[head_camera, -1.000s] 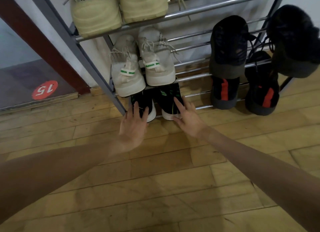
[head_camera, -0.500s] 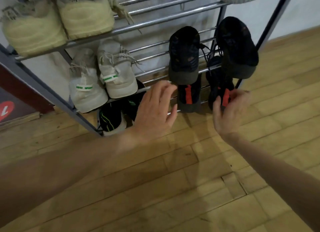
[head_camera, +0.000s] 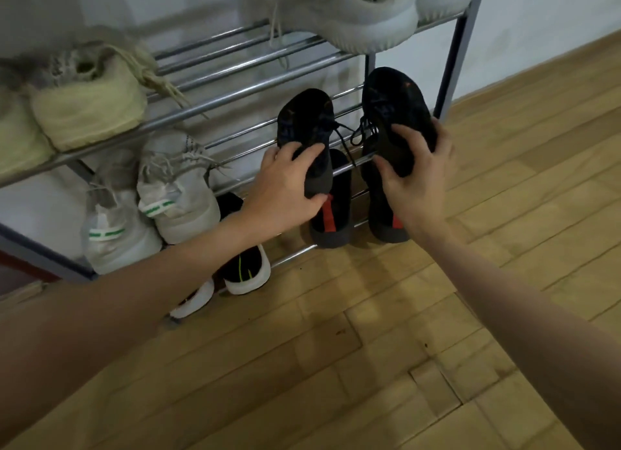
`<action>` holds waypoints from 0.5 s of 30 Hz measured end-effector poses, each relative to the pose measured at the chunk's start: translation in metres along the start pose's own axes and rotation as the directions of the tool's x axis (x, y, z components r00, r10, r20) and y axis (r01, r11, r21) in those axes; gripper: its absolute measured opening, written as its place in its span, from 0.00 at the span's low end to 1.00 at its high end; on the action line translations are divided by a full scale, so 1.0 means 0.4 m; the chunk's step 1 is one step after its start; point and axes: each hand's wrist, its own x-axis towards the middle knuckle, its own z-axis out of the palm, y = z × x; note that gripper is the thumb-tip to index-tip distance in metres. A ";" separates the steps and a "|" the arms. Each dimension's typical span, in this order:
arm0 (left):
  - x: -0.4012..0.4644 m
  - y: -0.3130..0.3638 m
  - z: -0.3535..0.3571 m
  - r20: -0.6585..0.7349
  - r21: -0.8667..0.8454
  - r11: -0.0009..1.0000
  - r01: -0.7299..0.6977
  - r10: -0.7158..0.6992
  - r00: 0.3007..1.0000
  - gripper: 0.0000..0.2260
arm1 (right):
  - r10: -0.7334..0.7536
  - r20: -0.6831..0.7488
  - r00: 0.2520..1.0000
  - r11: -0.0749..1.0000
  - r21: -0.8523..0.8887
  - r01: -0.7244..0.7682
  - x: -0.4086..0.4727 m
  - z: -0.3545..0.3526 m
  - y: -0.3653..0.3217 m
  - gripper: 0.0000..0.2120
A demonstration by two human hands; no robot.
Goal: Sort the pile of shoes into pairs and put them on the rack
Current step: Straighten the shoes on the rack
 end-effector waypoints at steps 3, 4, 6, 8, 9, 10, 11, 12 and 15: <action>0.013 -0.005 -0.028 0.091 -0.015 1.000 -0.007 0.008 0.996 0.33 | -0.027 -0.055 0.998 0.991 0.131 0.034 -0.020 -0.005 0.018 0.19; 0.016 -0.007 -0.033 0.106 -0.028 1.000 -0.008 0.011 0.994 0.32 | -0.052 -0.057 0.997 0.987 0.147 0.060 -0.024 -0.006 0.023 0.19; 0.015 -0.008 -0.038 0.118 -0.053 0.999 -0.014 0.020 0.993 0.31 | -0.126 -0.038 0.991 0.980 0.150 0.131 -0.014 -0.008 0.027 0.19; 0.007 -0.010 -0.039 0.097 -0.073 0.997 -0.025 0.032 0.995 0.30 | -0.182 0.002 0.983 0.970 0.166 0.179 0.021 -0.006 0.019 0.18; 0.002 -0.011 -0.038 0.080 -0.079 0.996 -0.034 0.041 0.996 0.29 | -0.191 0.022 0.981 0.967 0.174 0.185 0.041 -0.001 0.012 0.18; -0.003 -0.013 -0.038 0.064 -0.083 0.996 -0.044 0.049 0.997 0.29 | -0.190 0.035 0.981 0.968 0.172 0.182 0.058 0.006 0.004 0.18; -0.007 -0.015 -0.038 0.052 -0.088 0.995 -0.051 0.056 0.997 0.28 | -0.186 0.036 0.982 0.970 0.163 0.178 0.073 0.014 -0.003 0.18; -0.011 -0.018 -0.040 0.045 -0.091 0.994 -0.057 0.062 0.997 0.27 | -0.180 0.029 0.983 0.973 0.155 0.174 0.087 0.020 -0.006 0.18; -0.020 -0.030 -0.048 0.052 -0.091 0.994 -0.065 0.070 0.996 0.27 | -0.132 0.067 0.989 0.977 0.179 0.118 0.131 0.022 0.009 0.18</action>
